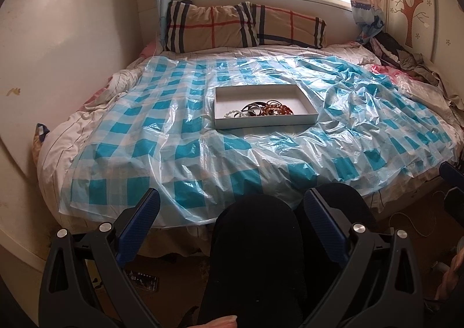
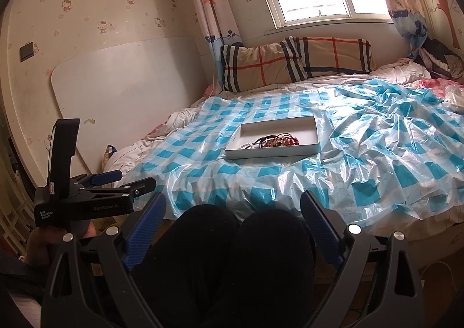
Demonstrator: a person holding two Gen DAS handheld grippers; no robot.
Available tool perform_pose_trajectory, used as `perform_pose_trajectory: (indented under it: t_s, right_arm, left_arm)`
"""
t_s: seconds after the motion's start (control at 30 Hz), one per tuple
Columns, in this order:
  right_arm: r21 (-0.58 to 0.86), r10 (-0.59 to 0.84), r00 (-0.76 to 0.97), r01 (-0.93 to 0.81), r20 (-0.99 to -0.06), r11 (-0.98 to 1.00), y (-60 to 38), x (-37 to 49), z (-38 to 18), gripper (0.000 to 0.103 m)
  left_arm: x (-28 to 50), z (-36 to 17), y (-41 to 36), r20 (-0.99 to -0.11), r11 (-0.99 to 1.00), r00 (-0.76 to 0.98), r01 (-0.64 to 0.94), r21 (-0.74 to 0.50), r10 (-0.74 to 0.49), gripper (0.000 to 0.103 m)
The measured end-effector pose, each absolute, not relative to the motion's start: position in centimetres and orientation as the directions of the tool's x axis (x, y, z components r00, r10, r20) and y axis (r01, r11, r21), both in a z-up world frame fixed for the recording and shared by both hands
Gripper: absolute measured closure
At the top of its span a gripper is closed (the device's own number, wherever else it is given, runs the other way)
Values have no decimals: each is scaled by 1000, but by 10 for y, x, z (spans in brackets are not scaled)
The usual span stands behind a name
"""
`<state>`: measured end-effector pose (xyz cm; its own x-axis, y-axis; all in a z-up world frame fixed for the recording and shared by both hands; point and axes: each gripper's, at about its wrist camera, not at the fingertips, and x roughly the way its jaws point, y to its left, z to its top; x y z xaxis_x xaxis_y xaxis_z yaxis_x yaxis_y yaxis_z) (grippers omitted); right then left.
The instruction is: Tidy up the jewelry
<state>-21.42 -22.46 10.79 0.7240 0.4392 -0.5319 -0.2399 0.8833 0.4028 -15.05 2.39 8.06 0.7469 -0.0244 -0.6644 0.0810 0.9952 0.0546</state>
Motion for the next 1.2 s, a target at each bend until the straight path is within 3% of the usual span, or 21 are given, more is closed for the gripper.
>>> perform_pose_trajectory:
  t_s: [1.2]
  right_arm:
    - [406, 442, 719, -239, -536, 882, -220, -212, 104, 12]
  left_arm:
    - [-149, 77, 26, -686, 996, 726, 90, 25, -49, 8]
